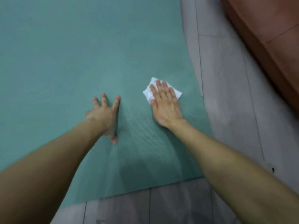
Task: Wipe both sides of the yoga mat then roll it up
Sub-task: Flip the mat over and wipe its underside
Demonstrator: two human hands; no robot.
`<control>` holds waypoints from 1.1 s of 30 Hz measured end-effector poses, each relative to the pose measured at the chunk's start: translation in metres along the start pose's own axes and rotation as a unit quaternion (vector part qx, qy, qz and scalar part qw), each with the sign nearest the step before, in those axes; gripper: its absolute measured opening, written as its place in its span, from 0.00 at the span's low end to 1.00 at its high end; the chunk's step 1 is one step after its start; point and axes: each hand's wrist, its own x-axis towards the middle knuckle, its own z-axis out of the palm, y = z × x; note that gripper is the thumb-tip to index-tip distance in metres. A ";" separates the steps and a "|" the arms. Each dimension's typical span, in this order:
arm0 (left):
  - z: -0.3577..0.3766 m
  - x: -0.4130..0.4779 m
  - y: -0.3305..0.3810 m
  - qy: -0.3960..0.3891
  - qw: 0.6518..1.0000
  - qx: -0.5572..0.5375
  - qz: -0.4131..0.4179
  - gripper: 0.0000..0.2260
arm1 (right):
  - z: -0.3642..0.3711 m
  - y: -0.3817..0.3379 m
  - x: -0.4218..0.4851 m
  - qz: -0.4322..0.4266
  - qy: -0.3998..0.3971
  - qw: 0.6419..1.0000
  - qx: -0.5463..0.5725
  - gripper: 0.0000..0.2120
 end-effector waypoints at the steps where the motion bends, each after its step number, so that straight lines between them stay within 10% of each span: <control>1: -0.002 -0.001 0.001 -0.011 1.000 -0.009 -0.006 0.84 | 0.007 -0.020 -0.018 -0.054 -0.019 0.998 -0.004 0.29; 5: -0.003 -0.002 0.008 0.008 0.997 -0.071 -0.034 0.81 | 0.002 -0.003 -0.024 -0.155 -0.058 0.986 -0.026 0.29; 12: 0.005 -0.010 0.049 0.042 0.989 -0.128 -0.066 0.79 | -0.033 0.105 0.047 0.065 -0.015 0.998 0.005 0.30; 20: -0.005 -0.002 0.062 0.033 0.988 -0.123 -0.088 0.81 | -0.007 0.040 -0.026 -0.285 -0.073 0.955 -0.033 0.28; 27: -0.006 -0.004 0.063 0.054 0.989 -0.107 -0.091 0.80 | -0.034 0.098 0.103 -0.014 0.012 1.000 -0.019 0.29; 33: -0.008 -0.004 0.064 0.053 0.990 -0.094 -0.093 0.81 | 0.000 0.014 0.002 -0.343 -0.070 0.936 -0.027 0.28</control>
